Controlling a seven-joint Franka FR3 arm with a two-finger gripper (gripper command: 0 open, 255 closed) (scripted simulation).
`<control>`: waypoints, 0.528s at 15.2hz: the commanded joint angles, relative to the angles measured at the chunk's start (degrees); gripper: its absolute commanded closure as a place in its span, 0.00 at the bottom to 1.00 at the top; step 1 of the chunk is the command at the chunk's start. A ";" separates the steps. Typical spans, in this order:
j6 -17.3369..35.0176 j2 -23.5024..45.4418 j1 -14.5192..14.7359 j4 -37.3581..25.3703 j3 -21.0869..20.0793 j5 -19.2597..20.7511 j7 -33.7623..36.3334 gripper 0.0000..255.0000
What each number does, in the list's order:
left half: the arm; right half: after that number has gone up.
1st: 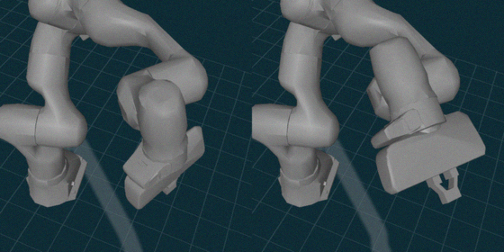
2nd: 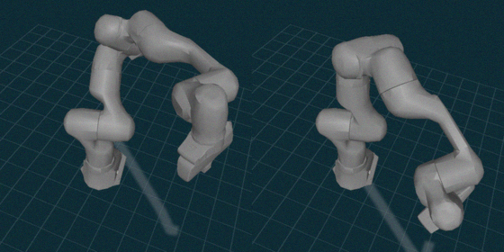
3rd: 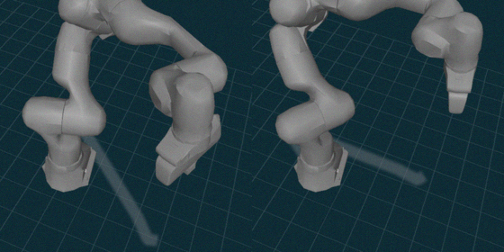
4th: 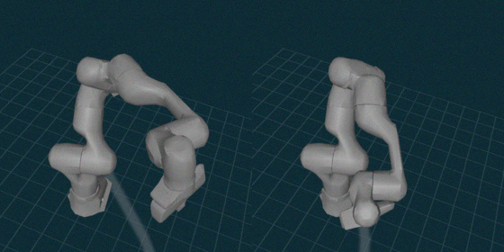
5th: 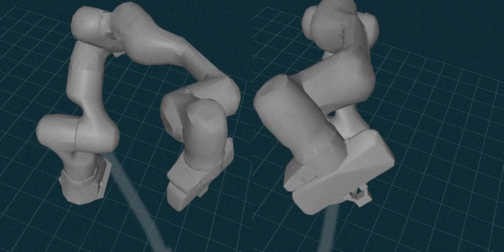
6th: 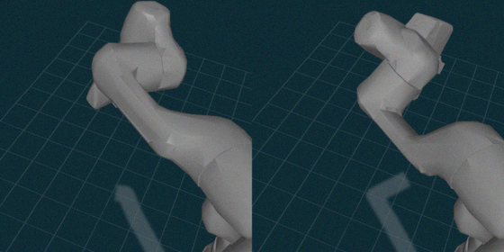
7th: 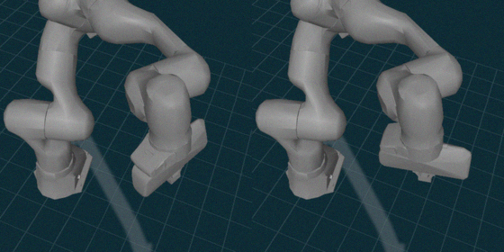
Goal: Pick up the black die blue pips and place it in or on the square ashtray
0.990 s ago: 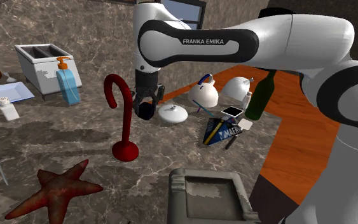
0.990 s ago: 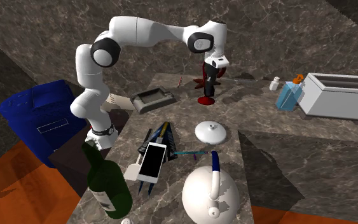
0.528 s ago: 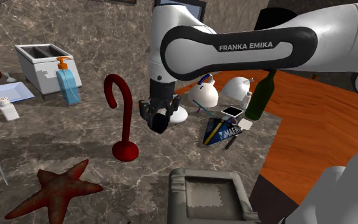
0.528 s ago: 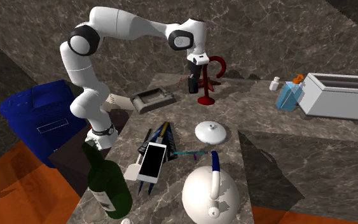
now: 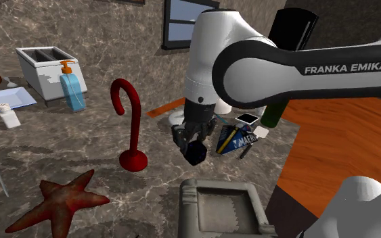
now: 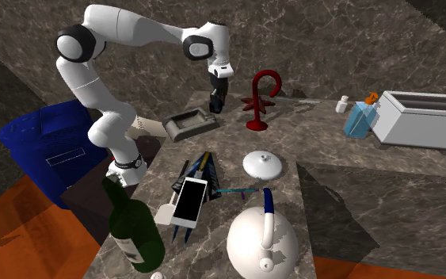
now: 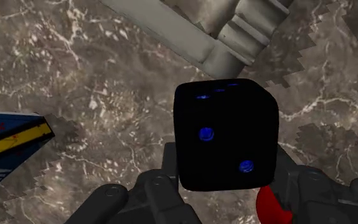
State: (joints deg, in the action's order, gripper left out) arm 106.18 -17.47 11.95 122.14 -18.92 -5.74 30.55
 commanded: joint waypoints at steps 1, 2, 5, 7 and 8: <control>-0.13 -4.69 0.95 4.37 -0.11 -1.54 0.20 1.00; -0.45 -6.86 1.48 6.15 -0.17 -2.23 0.38 1.00; -1.82 -13.36 3.25 11.10 -0.41 -4.26 1.11 1.00; -3.08 -17.69 4.59 14.07 -0.63 -5.57 1.80 1.00; -3.80 -19.85 5.30 15.45 -0.77 -6.23 2.20 1.00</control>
State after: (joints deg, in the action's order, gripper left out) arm 102.89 -35.35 16.57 136.18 -19.44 -11.29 32.23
